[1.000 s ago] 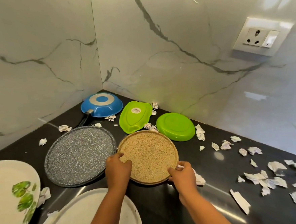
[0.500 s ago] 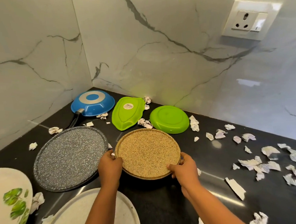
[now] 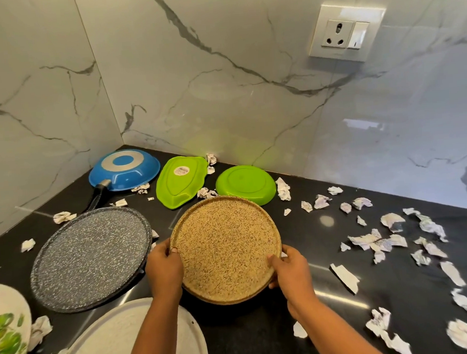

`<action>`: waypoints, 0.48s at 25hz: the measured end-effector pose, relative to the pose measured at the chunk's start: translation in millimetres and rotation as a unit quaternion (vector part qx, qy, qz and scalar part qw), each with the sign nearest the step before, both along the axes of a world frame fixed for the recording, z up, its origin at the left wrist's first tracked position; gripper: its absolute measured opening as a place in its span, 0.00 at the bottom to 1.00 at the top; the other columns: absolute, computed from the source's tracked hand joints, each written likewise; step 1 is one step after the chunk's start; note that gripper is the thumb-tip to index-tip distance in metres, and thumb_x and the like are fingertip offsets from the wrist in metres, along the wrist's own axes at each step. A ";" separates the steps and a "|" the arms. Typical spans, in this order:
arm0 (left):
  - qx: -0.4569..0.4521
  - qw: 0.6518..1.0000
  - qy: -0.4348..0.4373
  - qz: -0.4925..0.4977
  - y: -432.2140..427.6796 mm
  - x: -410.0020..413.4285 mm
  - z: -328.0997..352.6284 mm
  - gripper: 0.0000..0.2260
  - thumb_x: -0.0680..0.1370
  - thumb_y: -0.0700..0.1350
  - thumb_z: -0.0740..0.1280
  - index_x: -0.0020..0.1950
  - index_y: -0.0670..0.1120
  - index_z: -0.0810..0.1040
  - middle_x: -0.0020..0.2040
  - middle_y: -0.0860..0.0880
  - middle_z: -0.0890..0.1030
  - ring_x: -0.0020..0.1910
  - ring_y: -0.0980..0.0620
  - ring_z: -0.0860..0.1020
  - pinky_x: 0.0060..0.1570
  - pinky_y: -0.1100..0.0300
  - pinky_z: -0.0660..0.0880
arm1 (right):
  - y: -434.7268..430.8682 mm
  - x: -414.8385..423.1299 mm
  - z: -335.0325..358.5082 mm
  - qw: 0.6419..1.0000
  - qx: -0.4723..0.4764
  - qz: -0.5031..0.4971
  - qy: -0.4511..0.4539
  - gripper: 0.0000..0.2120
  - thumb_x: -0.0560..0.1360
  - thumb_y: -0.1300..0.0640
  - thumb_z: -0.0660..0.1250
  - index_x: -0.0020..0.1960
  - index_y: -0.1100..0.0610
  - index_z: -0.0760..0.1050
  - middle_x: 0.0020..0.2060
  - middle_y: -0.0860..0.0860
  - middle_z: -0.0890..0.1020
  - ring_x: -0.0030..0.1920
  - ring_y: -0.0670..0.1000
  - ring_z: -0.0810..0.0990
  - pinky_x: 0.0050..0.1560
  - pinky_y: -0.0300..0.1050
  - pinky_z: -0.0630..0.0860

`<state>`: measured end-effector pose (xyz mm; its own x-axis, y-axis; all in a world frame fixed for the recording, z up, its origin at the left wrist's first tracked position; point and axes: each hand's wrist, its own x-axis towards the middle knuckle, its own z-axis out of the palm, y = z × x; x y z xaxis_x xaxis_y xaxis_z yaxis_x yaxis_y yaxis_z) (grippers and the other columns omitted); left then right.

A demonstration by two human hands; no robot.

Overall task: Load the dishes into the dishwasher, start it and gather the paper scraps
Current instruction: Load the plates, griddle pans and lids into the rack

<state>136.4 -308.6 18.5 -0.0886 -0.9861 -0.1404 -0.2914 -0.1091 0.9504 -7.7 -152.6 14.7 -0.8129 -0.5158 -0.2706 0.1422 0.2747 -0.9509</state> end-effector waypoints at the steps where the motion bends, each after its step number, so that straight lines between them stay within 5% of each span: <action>1: -0.004 1.000 0.007 0.002 2.0 0.4 2.3 0.12 0.78 0.34 0.59 0.58 0.38 0.78 0.44 0.44 0.78 0.44 0.45 0.75 0.45 0.54 0.71 | 1.2 0.4 -0.3 1.000 -0.001 -0.005 0.006 0.04 0.77 0.60 0.62 0.51 0.58 0.74 0.44 0.57 0.82 0.36 0.54 0.79 0.34 0.50 0.78; 3: -0.014 1.000 0.010 0.004 5.2 1.5 5.9 0.12 0.78 0.34 0.60 0.58 0.38 0.78 0.45 0.44 0.78 0.44 0.46 0.75 0.45 0.56 0.69 | 4.2 -0.5 -4.2 1.000 -0.004 -0.019 0.021 0.07 0.78 0.57 0.61 0.46 0.58 0.77 0.42 0.57 0.82 0.41 0.55 0.80 0.42 0.53 0.77; 6: -0.017 1.000 0.020 0.005 6.7 1.2 8.7 0.12 0.78 0.34 0.60 0.57 0.37 0.79 0.47 0.42 0.80 0.44 0.46 0.75 0.45 0.56 0.69 | 9.1 -2.6 -6.0 0.999 -0.001 -0.026 0.036 0.13 0.79 0.53 0.61 0.41 0.59 0.77 0.36 0.58 0.80 0.37 0.56 0.76 0.39 0.52 0.73; 12: -0.018 0.999 0.031 -0.027 14.7 -8.0 12.4 0.11 0.78 0.36 0.60 0.57 0.38 0.79 0.49 0.41 0.81 0.48 0.43 0.77 0.49 0.52 0.73 | 29.0 -3.6 -0.4 0.997 -0.010 -0.043 0.059 0.11 0.79 0.56 0.59 0.44 0.58 0.77 0.36 0.59 0.80 0.37 0.55 0.76 0.39 0.49 0.72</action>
<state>128.4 -293.9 30.9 -0.1498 -0.9840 -0.0964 -0.2357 -0.0592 0.9700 -11.2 -123.6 14.2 -0.8801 -0.4471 -0.1600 0.0504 0.2471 -0.9677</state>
